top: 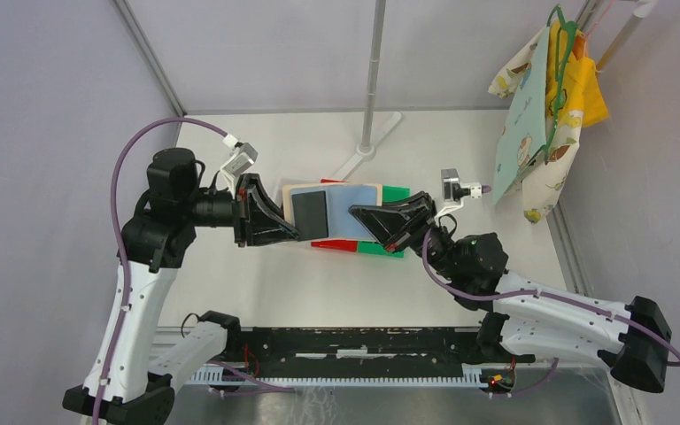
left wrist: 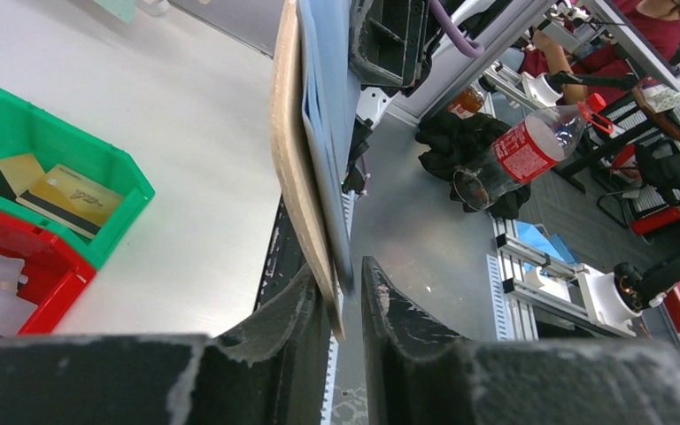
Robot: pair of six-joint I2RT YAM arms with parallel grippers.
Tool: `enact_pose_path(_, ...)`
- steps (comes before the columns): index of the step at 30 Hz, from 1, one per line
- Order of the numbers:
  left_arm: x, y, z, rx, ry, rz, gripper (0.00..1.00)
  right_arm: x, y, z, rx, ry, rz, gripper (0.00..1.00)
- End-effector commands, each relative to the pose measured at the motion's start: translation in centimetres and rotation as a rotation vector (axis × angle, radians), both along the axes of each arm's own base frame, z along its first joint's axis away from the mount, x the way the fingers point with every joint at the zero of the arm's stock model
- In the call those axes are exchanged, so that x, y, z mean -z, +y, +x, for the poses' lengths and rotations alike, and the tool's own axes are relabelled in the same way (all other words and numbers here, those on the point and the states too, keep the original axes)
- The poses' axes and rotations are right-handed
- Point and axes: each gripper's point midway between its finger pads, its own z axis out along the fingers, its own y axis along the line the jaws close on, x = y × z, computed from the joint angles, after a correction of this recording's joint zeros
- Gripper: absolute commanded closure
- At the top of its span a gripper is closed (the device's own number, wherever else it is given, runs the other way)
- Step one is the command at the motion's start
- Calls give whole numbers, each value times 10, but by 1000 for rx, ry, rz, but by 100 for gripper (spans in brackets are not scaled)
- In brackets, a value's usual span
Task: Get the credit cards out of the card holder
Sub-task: Remove the credit card from the card holder.
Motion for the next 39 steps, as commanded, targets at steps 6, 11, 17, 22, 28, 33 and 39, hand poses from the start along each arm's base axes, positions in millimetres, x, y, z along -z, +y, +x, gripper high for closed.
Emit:
enact_pose_path(6,-17,-3,2,18,-21,-33,89,-25,1,-8,-54,12,103,100)
enact_pose_path(11,-18,-3,3,13,-13,-35,66,-26,5,-12,-86,22,117,100)
enact_pose_path(17,-13,-7,8,4,92,-74,55,-28,5,-14,-99,38,174,100)
enact_pose_path(22,-18,-6,4,14,63,-77,69,-22,-1,-13,-78,58,197,100)
enact_pose_path(28,-26,-6,7,-1,34,-77,87,-12,6,-13,-81,67,140,76)
enact_pose_path(33,-9,-3,20,-59,5,5,91,-7,-13,10,133,64,-35,23)
enact_pose_path(39,21,1,26,-63,44,95,93,-38,-40,28,327,-19,-297,3)
